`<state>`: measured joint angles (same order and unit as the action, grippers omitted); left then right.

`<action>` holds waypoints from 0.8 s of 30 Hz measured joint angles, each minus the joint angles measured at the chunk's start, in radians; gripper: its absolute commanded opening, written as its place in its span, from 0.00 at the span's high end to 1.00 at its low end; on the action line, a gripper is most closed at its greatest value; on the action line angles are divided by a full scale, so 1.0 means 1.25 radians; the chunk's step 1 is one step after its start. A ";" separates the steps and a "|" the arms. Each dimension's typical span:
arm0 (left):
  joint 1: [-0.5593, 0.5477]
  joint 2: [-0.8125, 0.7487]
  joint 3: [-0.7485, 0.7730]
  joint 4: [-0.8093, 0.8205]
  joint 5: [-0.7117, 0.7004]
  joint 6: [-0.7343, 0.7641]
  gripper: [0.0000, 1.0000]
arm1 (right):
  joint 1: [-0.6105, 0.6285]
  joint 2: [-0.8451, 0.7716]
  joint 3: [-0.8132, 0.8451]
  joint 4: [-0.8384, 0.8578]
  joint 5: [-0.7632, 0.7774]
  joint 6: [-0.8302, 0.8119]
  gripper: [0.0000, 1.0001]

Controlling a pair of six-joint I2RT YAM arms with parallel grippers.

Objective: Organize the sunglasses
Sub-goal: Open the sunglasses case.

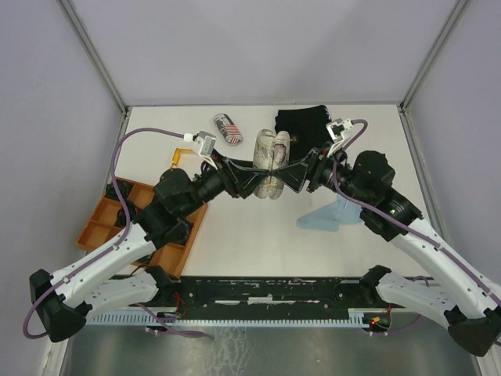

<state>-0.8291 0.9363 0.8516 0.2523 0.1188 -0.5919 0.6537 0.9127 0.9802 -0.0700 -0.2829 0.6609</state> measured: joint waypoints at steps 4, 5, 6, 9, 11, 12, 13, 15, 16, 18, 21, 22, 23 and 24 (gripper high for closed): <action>-0.005 0.005 0.006 -0.088 -0.069 0.030 0.59 | 0.010 0.046 0.031 -0.093 0.050 -0.014 0.81; -0.006 0.006 0.006 -0.107 -0.078 0.034 0.53 | 0.012 0.053 0.031 -0.104 0.053 -0.014 0.81; -0.007 0.007 0.006 -0.121 -0.088 0.035 0.49 | 0.012 0.058 0.031 -0.112 0.053 -0.014 0.80; -0.008 0.006 0.007 -0.140 -0.100 0.036 0.37 | 0.011 0.063 0.021 -0.100 0.043 -0.012 0.79; -0.008 0.004 0.009 -0.146 -0.105 0.036 0.09 | 0.009 0.062 0.009 -0.078 0.032 -0.009 0.77; -0.009 0.002 0.009 -0.149 -0.108 0.038 0.02 | 0.008 0.062 0.005 -0.069 0.027 -0.007 0.77; -0.009 -0.003 0.009 -0.154 -0.110 0.045 0.01 | 0.007 0.061 0.000 -0.062 0.023 -0.008 0.77; -0.009 -0.017 0.009 -0.160 -0.116 0.048 0.01 | 0.005 0.053 -0.012 -0.059 0.023 -0.009 0.76; -0.009 -0.027 0.009 -0.164 -0.119 0.049 0.01 | 0.004 0.049 -0.017 -0.059 0.023 -0.010 0.76; -0.009 -0.053 0.009 -0.177 -0.130 0.049 0.01 | 0.003 0.037 -0.025 -0.071 0.031 -0.020 0.75; -0.009 -0.090 0.014 -0.208 -0.148 0.053 0.01 | 0.003 0.020 -0.025 -0.103 0.059 -0.059 0.76; -0.009 -0.103 0.021 -0.230 -0.160 0.057 0.01 | 0.003 0.014 -0.025 -0.119 0.073 -0.081 0.77; -0.009 -0.112 0.029 -0.252 -0.171 0.060 0.01 | 0.004 0.011 -0.024 -0.134 0.087 -0.103 0.77; -0.009 -0.118 0.038 -0.273 -0.181 0.063 0.01 | 0.004 0.011 -0.020 -0.159 0.104 -0.135 0.77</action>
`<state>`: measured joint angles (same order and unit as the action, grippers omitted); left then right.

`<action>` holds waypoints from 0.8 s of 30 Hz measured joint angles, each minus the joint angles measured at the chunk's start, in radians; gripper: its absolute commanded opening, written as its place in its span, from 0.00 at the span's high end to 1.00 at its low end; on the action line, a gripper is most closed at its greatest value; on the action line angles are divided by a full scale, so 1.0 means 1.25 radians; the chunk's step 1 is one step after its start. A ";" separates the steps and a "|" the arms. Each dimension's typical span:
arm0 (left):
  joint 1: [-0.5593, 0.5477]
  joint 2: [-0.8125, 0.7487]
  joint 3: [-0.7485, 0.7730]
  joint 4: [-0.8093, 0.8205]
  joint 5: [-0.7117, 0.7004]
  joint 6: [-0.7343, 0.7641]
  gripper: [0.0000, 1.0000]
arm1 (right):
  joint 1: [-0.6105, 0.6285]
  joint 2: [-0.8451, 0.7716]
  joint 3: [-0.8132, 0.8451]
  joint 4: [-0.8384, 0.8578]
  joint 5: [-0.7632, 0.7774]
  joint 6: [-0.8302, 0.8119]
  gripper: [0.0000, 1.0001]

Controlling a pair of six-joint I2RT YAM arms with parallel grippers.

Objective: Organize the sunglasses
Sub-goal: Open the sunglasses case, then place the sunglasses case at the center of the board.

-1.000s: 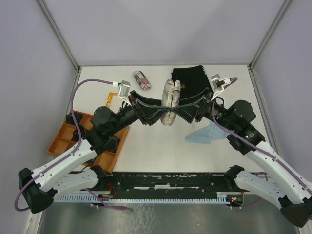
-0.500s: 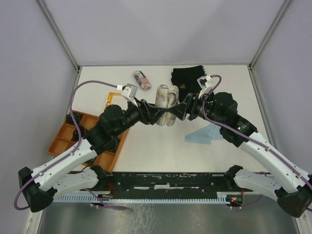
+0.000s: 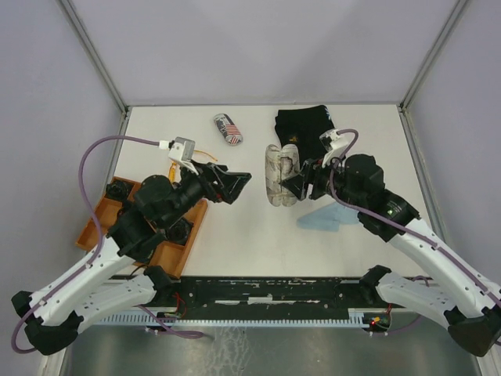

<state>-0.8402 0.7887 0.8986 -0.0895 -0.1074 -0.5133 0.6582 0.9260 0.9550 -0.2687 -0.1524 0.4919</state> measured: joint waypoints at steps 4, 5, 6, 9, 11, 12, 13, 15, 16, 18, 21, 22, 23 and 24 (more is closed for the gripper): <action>0.000 -0.028 0.034 -0.100 -0.061 0.011 0.01 | 0.009 0.058 0.067 -0.131 0.092 -0.133 0.77; 0.000 -0.039 0.041 -0.133 -0.084 0.019 0.01 | 0.019 0.088 0.096 -0.164 0.129 -0.168 0.76; 0.000 -0.049 0.047 -0.163 -0.107 0.027 0.01 | 0.031 0.114 0.119 -0.187 0.159 -0.195 0.75; 0.000 -0.069 0.073 -0.249 -0.183 0.041 0.01 | 0.107 0.216 0.187 -0.248 0.281 -0.299 0.72; 0.000 -0.083 0.082 -0.290 -0.231 0.047 0.01 | 0.159 0.274 0.208 -0.272 0.336 -0.361 0.72; 0.000 -0.093 0.082 -0.306 -0.249 0.047 0.01 | 0.191 0.306 0.215 -0.284 0.374 -0.400 0.73; 0.000 -0.105 0.081 -0.322 -0.264 0.048 0.01 | 0.216 0.333 0.216 -0.290 0.402 -0.430 0.73; 0.000 -0.132 0.072 -0.342 -0.293 0.048 0.01 | 0.262 0.387 0.216 -0.306 0.463 -0.492 0.75; 0.000 -0.143 0.066 -0.351 -0.303 0.047 0.01 | 0.283 0.414 0.215 -0.308 0.493 -0.524 0.75; 0.000 -0.173 0.050 -0.367 -0.325 0.047 0.01 | 0.312 0.450 0.208 -0.299 0.540 -0.575 0.75; 0.000 -0.182 0.034 -0.377 -0.337 0.047 0.01 | 0.332 0.473 0.187 -0.269 0.588 -0.641 0.73; 0.000 -0.179 0.027 -0.383 -0.338 0.047 0.01 | 0.335 0.480 0.178 -0.249 0.606 -0.667 0.71; 0.000 -0.175 0.020 -0.388 -0.338 0.047 0.01 | 0.337 0.489 0.172 -0.230 0.620 -0.690 0.69; 0.000 -0.171 0.013 -0.394 -0.337 0.047 0.01 | 0.338 0.503 0.165 -0.204 0.636 -0.717 0.69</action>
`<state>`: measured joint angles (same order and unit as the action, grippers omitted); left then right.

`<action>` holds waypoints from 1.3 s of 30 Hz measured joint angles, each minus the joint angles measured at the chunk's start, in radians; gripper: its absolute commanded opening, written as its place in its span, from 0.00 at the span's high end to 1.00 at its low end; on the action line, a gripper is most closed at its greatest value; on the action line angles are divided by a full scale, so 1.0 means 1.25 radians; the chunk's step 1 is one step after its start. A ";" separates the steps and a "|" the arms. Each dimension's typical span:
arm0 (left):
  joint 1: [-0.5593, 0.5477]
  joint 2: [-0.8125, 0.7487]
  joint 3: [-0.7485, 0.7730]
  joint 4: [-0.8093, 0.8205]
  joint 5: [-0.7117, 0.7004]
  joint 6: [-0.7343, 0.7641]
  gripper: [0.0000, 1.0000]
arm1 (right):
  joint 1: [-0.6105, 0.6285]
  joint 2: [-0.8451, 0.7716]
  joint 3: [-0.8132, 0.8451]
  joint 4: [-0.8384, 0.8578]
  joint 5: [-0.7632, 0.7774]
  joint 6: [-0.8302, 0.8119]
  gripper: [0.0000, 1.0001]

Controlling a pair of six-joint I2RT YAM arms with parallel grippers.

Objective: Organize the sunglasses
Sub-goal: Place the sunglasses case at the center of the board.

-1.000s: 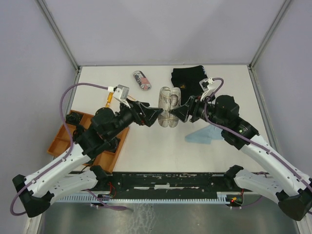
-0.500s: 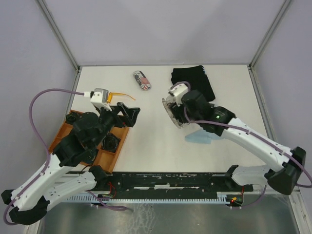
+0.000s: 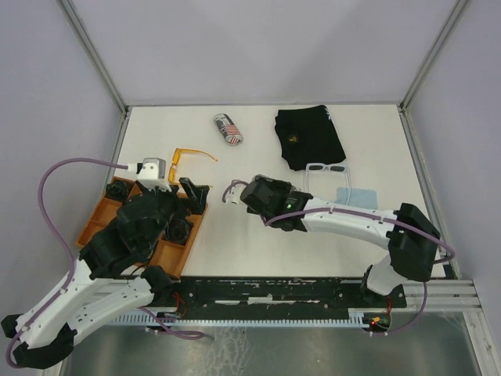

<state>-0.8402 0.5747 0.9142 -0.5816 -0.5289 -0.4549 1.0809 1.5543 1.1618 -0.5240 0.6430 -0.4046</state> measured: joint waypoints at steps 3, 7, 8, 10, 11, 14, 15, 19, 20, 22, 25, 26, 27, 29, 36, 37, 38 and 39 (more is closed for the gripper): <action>0.000 0.006 -0.015 -0.012 0.000 0.000 0.01 | 0.003 0.052 -0.012 0.068 0.035 -0.073 0.68; 0.000 -0.005 -0.025 -0.013 -0.001 0.000 0.01 | 0.003 0.129 -0.013 0.159 0.047 -0.151 0.65; 0.000 -0.010 -0.026 -0.013 -0.001 0.000 0.01 | 0.003 0.144 -0.013 0.175 0.049 -0.164 0.65; 0.000 -0.023 -0.026 -0.013 -0.001 0.000 0.01 | 0.003 0.181 -0.012 0.214 0.056 -0.193 0.64; 0.000 -0.027 -0.026 -0.013 -0.001 0.000 0.01 | 0.003 0.201 -0.010 0.231 0.060 -0.206 0.63; 0.000 -0.036 -0.026 -0.016 -0.003 0.000 0.01 | 0.003 0.250 -0.005 0.262 0.063 -0.238 0.60; 0.000 -0.039 -0.026 -0.019 -0.004 0.000 0.01 | 0.003 0.262 -0.004 0.269 0.063 -0.247 0.58; 0.000 -0.048 -0.026 -0.031 -0.013 0.000 0.01 | 0.003 0.283 -0.004 0.297 0.068 -0.274 0.53; 0.000 -0.049 -0.026 -0.034 -0.013 0.000 0.01 | 0.003 0.285 -0.003 0.305 0.068 -0.280 0.51; 0.000 -0.048 -0.026 -0.038 -0.014 0.000 0.01 | 0.003 0.287 -0.003 0.312 0.068 -0.287 0.41; 0.000 -0.048 -0.026 -0.042 -0.014 0.000 0.01 | 0.003 0.287 -0.003 0.312 0.065 -0.289 0.32; 0.000 -0.048 -0.026 -0.043 -0.014 0.000 0.01 | 0.003 0.287 -0.003 0.311 0.064 -0.289 0.30; 0.000 -0.048 -0.026 -0.043 -0.014 0.000 0.01 | 0.003 0.287 -0.003 0.311 0.064 -0.288 0.27; 0.000 -0.048 -0.026 -0.043 -0.014 0.000 0.01 | 0.003 0.287 -0.003 0.311 0.062 -0.287 0.23; 0.000 -0.045 -0.026 -0.043 -0.014 0.000 0.01 | 0.003 0.287 -0.003 0.310 0.054 -0.266 0.07; 0.000 -0.043 -0.026 -0.043 -0.014 0.000 0.01 | 0.003 0.287 -0.004 0.310 0.052 -0.263 0.07; 0.000 -0.041 -0.026 -0.043 -0.014 0.000 0.01 | 0.003 0.286 -0.005 0.310 0.051 -0.259 0.06; 0.000 -0.039 -0.026 -0.043 -0.014 0.000 0.01 | 0.003 0.285 -0.008 0.311 0.050 -0.256 0.06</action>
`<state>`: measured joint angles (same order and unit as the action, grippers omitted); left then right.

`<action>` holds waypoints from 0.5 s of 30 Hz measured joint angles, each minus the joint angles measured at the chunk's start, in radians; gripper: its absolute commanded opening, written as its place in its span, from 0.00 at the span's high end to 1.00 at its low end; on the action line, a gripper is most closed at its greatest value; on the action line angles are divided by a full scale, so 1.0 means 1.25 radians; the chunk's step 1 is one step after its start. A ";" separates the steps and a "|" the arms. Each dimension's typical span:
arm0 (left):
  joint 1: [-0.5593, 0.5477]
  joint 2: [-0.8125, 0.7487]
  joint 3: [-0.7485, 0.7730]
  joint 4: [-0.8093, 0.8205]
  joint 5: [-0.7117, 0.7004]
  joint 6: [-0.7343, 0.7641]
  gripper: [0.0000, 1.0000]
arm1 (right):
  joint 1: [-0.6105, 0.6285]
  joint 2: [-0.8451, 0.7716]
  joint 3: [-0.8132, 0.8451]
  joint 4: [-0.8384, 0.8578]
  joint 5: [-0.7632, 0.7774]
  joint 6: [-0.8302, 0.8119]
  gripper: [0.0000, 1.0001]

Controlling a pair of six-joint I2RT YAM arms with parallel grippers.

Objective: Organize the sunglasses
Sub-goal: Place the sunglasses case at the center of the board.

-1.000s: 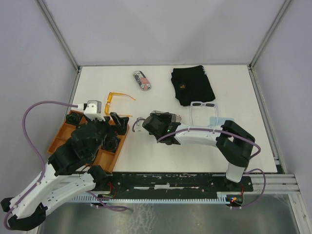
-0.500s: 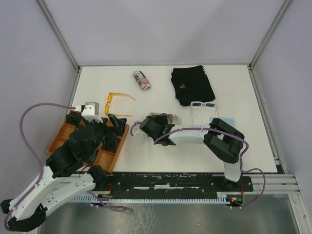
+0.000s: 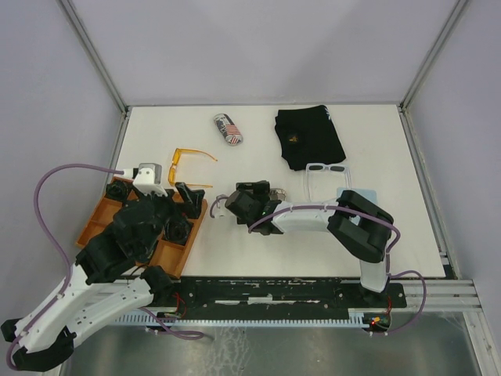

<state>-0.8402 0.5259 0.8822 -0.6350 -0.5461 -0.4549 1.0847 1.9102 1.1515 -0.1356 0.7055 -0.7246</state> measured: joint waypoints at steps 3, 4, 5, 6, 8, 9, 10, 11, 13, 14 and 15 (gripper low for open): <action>0.000 0.006 0.000 0.000 0.000 0.000 0.01 | 0.002 -0.014 -0.013 -0.006 -0.008 0.012 0.06; 0.000 0.008 0.000 0.000 0.000 0.000 0.01 | 0.003 -0.021 -0.016 -0.010 -0.012 0.017 0.06; 0.000 0.009 0.000 0.000 0.000 0.000 0.01 | 0.005 -0.033 -0.020 -0.016 -0.015 0.023 0.06; 0.000 0.010 0.000 0.000 0.000 0.000 0.01 | 0.007 -0.044 -0.023 -0.019 -0.017 0.027 0.06; 0.000 0.012 0.000 0.001 -0.001 0.000 0.01 | 0.013 -0.063 -0.024 -0.024 -0.020 0.038 0.06; 0.000 0.014 0.000 0.001 -0.001 0.000 0.01 | 0.017 -0.070 -0.024 -0.026 -0.021 0.044 0.06; 0.000 0.015 0.000 0.000 -0.001 0.000 0.01 | 0.020 -0.076 -0.025 -0.028 -0.023 0.051 0.06; 0.000 0.016 0.000 0.001 0.000 0.000 0.01 | 0.023 -0.083 -0.026 -0.031 -0.026 0.058 0.06; 0.000 0.019 0.000 0.001 0.000 0.000 0.01 | 0.031 -0.101 -0.033 -0.042 -0.034 0.077 0.06; 0.000 0.019 0.000 0.000 0.000 0.000 0.01 | 0.037 -0.117 -0.040 -0.055 -0.042 0.096 0.06; 0.000 0.019 0.000 0.001 0.000 0.000 0.01 | 0.040 -0.122 -0.042 -0.058 -0.045 0.103 0.06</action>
<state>-0.8402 0.5499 0.8822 -0.6342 -0.5461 -0.4553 1.1347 1.7576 1.0988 -0.2085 0.6495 -0.5964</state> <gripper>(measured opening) 0.991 0.943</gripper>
